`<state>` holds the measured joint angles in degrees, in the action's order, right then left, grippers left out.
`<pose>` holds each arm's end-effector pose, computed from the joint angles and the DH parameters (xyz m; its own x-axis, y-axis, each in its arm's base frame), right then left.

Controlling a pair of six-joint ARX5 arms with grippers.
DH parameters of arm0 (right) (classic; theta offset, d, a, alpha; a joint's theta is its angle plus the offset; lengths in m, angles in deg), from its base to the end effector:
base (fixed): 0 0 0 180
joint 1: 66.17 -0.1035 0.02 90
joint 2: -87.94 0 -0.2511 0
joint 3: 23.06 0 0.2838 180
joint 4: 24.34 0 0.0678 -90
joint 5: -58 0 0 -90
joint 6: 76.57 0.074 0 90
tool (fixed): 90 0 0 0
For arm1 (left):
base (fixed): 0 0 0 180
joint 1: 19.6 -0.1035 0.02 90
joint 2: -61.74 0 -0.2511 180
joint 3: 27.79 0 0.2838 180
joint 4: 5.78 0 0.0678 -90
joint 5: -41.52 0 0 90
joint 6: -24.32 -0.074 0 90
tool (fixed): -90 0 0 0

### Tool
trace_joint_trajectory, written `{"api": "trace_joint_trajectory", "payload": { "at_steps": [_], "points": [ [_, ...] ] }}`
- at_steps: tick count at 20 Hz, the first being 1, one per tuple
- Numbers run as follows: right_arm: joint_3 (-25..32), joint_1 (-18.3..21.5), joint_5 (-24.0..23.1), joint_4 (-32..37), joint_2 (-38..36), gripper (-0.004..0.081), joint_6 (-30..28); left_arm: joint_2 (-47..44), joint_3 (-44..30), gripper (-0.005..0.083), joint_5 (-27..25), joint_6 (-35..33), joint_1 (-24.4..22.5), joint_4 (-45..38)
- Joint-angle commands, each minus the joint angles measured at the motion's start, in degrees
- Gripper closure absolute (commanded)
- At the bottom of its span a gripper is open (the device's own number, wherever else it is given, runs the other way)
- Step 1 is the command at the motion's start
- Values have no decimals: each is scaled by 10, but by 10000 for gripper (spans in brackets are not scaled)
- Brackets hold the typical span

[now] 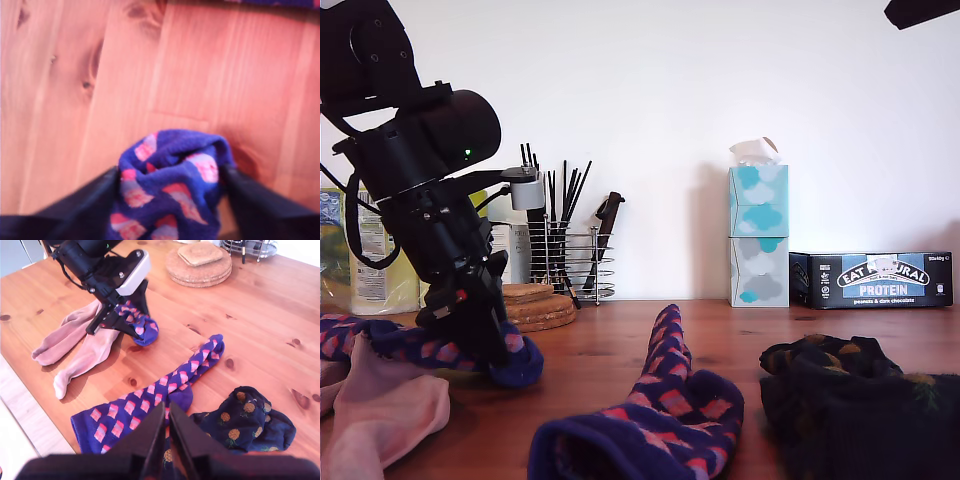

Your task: Pair up the socks based on colour and pattern, by placing each sock on top of its pair

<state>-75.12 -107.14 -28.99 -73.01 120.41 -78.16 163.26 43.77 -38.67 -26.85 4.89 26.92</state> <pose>0.1480 0.1336 0.2646 0.6245 0.6119 -0.4854 -0.6993 0.7148 0.0013 0.3412 -0.1693 0.0828 0.3412 -0.3427 -0.8753 0.9305 0.2551 0.2629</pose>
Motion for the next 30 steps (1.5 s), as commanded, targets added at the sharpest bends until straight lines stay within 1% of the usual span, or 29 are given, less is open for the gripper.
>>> {"api": "trace_joint_trajectory", "payload": {
  "at_steps": [1, 3, 4, 7, 11, 13, 14, 15, 18, 20, 21, 22, 23, 24, 26, 29, 30],
  "points": [
    [9, -3, 0, 6, 0, 783, -4, 1, 10, 798, -3, 4, 5, 9],
    [9, -3, 0, 10, 0, 783, -4, -18, 39, 798, -2, 16, 11, 37],
    [9, -3, 0, 13, 0, 783, -4, -30, 60, 798, -2, 33, 12, 51],
    [9, -3, 0, 32, 5, 783, -4, -64, 136, 798, 17, 59, 17, 119],
    [9, -3, 0, 76, 31, 783, -4, -95, 242, 798, 17, 57, 18, 173],
    [9, -3, 0, 100, 50, 783, -4, -100, 301, 798, 26, 58, 18, 219],
    [9, -3, 0, 114, 60, 780, -6, -100, 333, 798, 42, 59, 18, 252],
    [9, -3, 0, 130, 71, 744, -15, -100, 363, 798, 72, 65, 18, 284],
    [7, -3, 6, 183, 99, 535, -33, -100, 431, 798, 202, 107, 18, 363],
    [7, -3, 9, 229, 112, 406, -34, -100, 454, 798, 304, 112, 18, 407],
    [5, -2, 9, 250, 115, 354, -34, -100, 456, 798, 349, 119, 18, 418],
    [0, -2, 12, 271, 119, 334, -35, -100, 456, 798, 389, 120, 18, 431],
    [-7, -2, 20, 289, 120, 333, -46, -100, 456, 798, 412, 120, 21, 444],
    [-16, -2, 31, 305, 120, 333, -67, -99, 456, 798, 421, 120, 29, 456],
    [-38, -2, 52, 314, 121, 333, -96, -99, 456, 798, 427, 117, 48, 475],
    [-73, -2, 98, 308, 137, 334, -107, -99, 456, 798, 450, 101, 73, 488],
    [-83, -2, 117, 308, 143, 334, -107, -99, 456, 798, 450, 100, 82, 489]
  ]
}}
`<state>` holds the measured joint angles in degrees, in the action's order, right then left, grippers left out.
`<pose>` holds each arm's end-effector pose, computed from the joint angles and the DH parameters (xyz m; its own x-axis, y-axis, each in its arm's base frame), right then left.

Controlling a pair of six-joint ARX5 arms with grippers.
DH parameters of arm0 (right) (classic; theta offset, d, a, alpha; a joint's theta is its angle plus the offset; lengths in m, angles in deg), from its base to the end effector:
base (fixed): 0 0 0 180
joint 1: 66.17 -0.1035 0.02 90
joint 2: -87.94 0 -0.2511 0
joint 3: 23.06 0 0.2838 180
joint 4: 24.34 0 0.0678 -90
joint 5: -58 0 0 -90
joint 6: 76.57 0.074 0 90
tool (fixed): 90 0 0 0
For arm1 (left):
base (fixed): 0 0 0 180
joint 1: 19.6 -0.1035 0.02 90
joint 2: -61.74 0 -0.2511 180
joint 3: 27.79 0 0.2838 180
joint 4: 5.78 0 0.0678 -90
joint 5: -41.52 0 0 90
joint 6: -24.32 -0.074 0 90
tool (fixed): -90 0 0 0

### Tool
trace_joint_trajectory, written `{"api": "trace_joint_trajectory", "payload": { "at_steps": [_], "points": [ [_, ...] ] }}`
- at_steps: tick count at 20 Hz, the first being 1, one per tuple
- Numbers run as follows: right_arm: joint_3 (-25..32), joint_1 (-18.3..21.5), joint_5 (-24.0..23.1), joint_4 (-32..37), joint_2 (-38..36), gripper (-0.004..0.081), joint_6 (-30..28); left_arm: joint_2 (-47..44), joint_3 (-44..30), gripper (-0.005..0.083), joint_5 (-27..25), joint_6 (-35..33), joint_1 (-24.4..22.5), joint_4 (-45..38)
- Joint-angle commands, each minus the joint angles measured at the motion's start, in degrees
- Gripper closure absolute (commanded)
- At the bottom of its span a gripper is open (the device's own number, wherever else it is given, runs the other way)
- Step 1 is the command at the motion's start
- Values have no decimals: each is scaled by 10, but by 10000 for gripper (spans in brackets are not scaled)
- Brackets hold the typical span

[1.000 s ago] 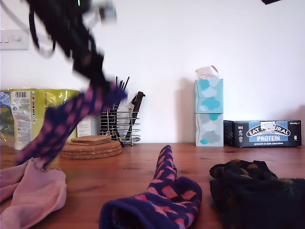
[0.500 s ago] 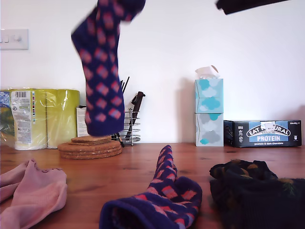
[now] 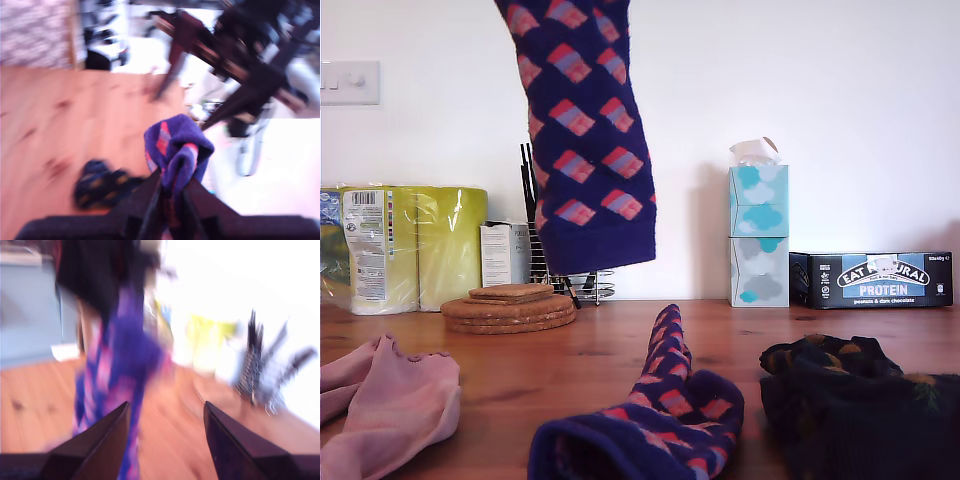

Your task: Pair up the socks based on colour and pattern, by placing each sock on top of its pair

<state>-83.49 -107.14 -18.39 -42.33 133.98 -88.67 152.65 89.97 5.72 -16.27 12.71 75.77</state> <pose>0.1849 0.1836 0.3460 0.5781 0.8137 -0.0610 -0.8064 0.5584 -0.1948 0.2564 -0.2332 0.3921 -0.1478 -0.8662 -0.4774 0.9870 -0.0986 -0.1267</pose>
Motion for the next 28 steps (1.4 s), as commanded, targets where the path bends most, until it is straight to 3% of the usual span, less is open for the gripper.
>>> {"api": "trace_joint_trajectory", "payload": {
  "at_steps": [1, 6, 9, 11, 13, 17, 20, 22, 23, 26, 28],
  "points": [
    [-12, -2, 31, -4, 15, 334, -2, 9, -6, 798, 6, -7, 13, 1],
    [-66, -2, 82, -97, 59, 366, -15, 11, -6, 798, 6, -19, 41, 2],
    [-85, -2, 86, -134, 76, 534, -15, 11, -6, 798, 2, -19, 42, 10],
    [-95, -2, 85, -138, 77, 762, -28, 11, -6, 797, -9, -18, 42, 14],
    [-104, -2, 85, -138, 77, 783, -36, 11, -6, 778, -12, -17, 42, 13],
    [-108, -2, 83, -153, 77, 783, -36, 11, -6, 489, -36, -16, 42, -7],
    [-108, 7, 60, -191, 77, 783, -35, 9, -5, 429, -59, -12, 39, -33],
    [-108, 22, 53, -211, 76, 783, -25, 8, -4, 442, -83, 1, 24, -36],
    [-108, 28, 53, -216, 74, 783, -15, 8, -4, 488, -97, 13, 19, -34],
    [-116, 39, 53, -247, 73, 783, -7, 8, -4, 797, -151, 32, 8, -28],
    [-121, 39, 53, -261, 73, 783, -2, 8, -4, 796, -177, 59, -3, -30]
  ]
}}
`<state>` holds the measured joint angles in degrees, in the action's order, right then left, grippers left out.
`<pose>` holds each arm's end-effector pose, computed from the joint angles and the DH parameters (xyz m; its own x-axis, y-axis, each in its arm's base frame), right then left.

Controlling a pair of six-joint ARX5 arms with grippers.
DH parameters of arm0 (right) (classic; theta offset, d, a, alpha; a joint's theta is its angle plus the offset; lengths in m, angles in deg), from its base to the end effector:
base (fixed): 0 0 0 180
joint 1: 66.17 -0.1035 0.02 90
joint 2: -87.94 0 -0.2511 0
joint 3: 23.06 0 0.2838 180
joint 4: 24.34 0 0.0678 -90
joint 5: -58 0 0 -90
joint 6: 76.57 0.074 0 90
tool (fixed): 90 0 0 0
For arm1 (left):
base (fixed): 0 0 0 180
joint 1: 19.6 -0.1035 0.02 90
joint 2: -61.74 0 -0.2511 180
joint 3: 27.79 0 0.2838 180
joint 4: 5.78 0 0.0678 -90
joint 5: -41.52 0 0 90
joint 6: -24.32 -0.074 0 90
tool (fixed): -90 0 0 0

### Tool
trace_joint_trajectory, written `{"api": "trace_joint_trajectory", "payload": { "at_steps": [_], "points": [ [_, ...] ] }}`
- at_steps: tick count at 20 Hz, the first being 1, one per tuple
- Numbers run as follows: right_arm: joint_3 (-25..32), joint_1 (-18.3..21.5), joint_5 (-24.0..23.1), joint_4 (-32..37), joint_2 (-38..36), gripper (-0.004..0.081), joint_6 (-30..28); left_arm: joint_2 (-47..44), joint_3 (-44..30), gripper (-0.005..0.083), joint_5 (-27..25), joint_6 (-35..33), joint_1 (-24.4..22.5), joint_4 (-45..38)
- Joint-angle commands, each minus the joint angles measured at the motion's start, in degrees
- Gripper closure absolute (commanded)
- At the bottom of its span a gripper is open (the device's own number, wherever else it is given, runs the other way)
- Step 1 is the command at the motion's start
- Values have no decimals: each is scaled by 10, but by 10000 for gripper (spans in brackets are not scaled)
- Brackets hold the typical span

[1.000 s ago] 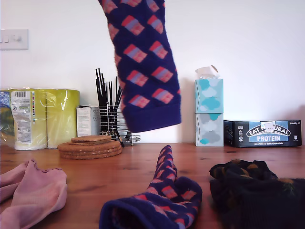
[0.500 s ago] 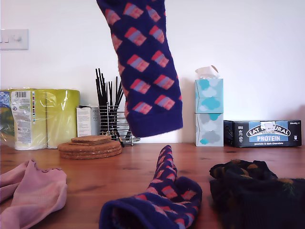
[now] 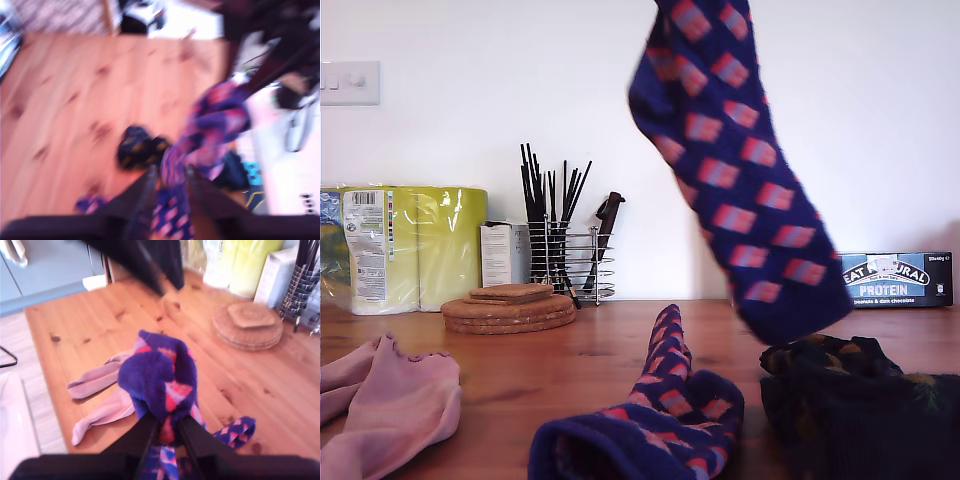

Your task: Pair up the socks based on colour and pattern, by placing each sock on top of its pair

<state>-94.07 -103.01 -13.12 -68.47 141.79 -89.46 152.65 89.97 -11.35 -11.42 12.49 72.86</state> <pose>0.1984 0.1786 0.3275 0.4809 0.7646 -0.4291 -0.8590 0.5090 -0.0558 0.2776 -0.2268 0.3831 0.0971 -0.7734 -0.6265 0.9894 0.1434 -0.0237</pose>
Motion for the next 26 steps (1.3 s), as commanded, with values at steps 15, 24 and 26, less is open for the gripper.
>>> {"api": "trace_joint_trajectory", "payload": {
  "at_steps": [15, 24, 26],
  "points": [
    [-25, -2, -19, -32, -9, 783, 40, -127, -302, 796, -22, 75, -66, -111],
    [-48, -5, -18, -55, -28, 783, 165, -391, -546, 796, -55, 178, -90, -336],
    [-63, -17, -18, -69, -29, 783, 192, -408, -560, 796, -55, 180, -90, -329]
  ]
}}
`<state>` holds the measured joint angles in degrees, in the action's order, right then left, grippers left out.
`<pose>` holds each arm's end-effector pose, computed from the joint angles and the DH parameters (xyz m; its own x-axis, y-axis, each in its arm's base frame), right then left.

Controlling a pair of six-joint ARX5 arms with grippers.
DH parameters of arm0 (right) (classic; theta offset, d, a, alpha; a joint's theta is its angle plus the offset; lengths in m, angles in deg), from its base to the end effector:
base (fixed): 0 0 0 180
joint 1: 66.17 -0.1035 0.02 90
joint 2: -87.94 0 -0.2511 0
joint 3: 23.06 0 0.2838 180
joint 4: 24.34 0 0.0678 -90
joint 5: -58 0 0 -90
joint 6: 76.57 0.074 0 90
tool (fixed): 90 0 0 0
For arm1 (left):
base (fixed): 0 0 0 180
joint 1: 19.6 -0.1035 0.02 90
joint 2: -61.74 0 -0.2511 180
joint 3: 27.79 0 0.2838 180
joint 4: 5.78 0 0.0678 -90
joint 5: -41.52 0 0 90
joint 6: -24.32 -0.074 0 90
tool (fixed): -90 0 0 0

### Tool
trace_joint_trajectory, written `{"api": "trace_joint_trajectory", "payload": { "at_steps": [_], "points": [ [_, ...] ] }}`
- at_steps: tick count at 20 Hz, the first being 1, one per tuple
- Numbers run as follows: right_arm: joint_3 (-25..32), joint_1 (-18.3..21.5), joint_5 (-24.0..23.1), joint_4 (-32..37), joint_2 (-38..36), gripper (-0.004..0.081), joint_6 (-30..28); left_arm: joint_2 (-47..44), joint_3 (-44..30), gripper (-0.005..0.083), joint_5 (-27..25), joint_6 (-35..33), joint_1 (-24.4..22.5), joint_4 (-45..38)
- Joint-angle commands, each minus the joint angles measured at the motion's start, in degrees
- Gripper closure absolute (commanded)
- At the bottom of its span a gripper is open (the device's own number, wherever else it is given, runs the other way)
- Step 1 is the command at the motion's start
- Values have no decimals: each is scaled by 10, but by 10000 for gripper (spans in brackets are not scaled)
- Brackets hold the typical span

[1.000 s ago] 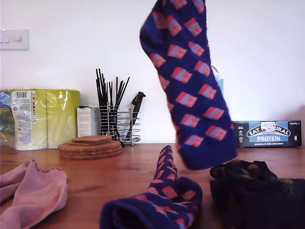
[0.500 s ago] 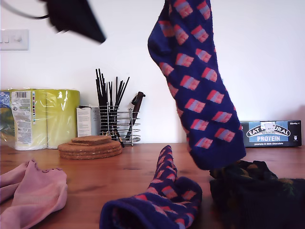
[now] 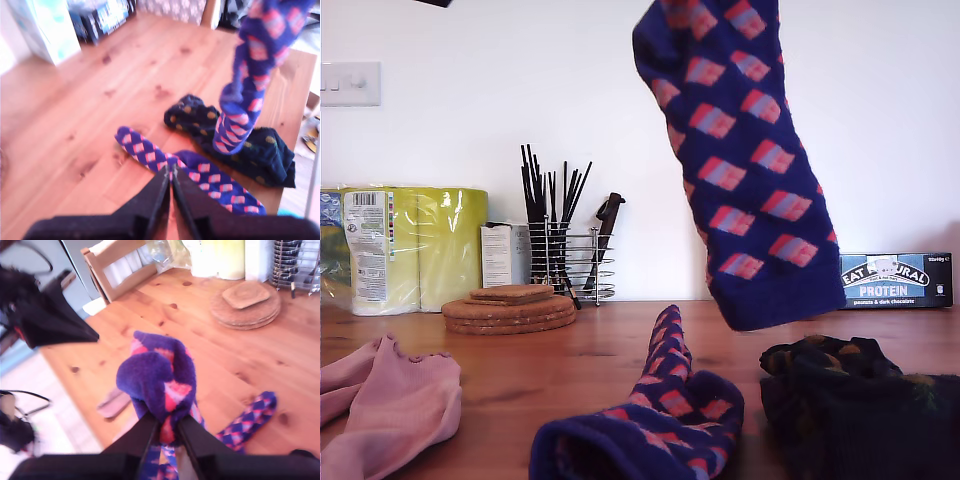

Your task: Pair up the socks based on colour and pattern, by placing each sock on top of its pair

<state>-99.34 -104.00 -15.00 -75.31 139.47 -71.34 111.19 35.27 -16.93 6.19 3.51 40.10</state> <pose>0.1809 0.1679 0.3577 0.4983 0.7571 -0.4225 -0.7586 0.6167 0.2104 0.2085 -0.1311 0.2912 0.4574 -0.7641 -0.4550 0.8574 0.5146 -0.0024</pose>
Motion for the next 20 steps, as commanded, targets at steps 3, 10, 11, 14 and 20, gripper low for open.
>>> {"api": "trace_joint_trajectory", "payload": {
  "at_steps": [3, 10, 11, 14, 20],
  "points": [
    [-23, -45, 4, -16, -6, 783, 56, 11, -13, 796, 1, 1, 0, 12],
    [-23, -148, -88, -15, -6, 783, 114, 31, -13, 796, 1, 1, 0, -7],
    [-23, -157, -96, -13, -6, 783, 115, 31, -13, 796, 1, 2, 0, -9],
    [-2, -186, -97, 23, -3, 783, 131, 35, -13, 796, 1, 2, 0, -17],
    [49, -198, -95, 65, -3, 783, 156, 35, -13, 796, -5, 2, 0, -16]
  ]
}}
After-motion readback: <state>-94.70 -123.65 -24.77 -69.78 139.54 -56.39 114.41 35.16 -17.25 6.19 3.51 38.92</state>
